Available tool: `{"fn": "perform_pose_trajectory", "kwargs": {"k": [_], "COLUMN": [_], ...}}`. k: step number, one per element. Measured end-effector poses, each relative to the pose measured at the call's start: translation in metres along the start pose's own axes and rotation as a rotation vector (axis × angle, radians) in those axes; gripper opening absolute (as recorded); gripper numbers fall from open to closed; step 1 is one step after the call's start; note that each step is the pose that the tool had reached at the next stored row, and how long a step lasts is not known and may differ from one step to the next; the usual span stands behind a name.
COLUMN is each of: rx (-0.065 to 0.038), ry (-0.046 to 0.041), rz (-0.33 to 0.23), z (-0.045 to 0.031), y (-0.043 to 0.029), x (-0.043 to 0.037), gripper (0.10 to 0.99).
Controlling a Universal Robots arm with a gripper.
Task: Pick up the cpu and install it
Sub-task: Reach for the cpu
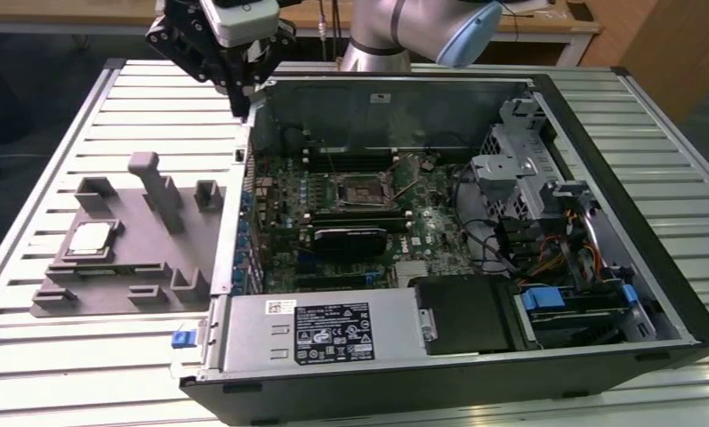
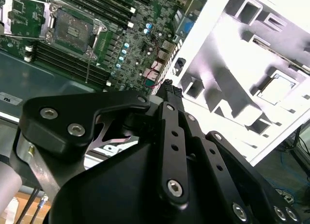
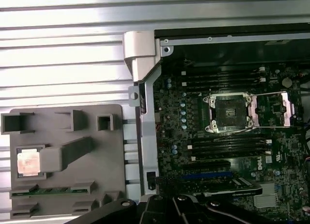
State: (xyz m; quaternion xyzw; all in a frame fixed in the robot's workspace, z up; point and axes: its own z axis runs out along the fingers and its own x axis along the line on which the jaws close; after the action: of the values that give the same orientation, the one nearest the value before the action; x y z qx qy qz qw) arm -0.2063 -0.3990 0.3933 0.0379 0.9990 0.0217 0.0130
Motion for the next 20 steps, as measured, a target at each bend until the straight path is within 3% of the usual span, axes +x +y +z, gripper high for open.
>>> {"fn": "perform_pose_trajectory", "kwargs": {"k": [20], "rx": [0.000], "ry": [-0.0001], "rz": [0.000], "z": [-0.0008], "y": [-0.0023], "x": [0.0302], "gripper": [0.106]}}
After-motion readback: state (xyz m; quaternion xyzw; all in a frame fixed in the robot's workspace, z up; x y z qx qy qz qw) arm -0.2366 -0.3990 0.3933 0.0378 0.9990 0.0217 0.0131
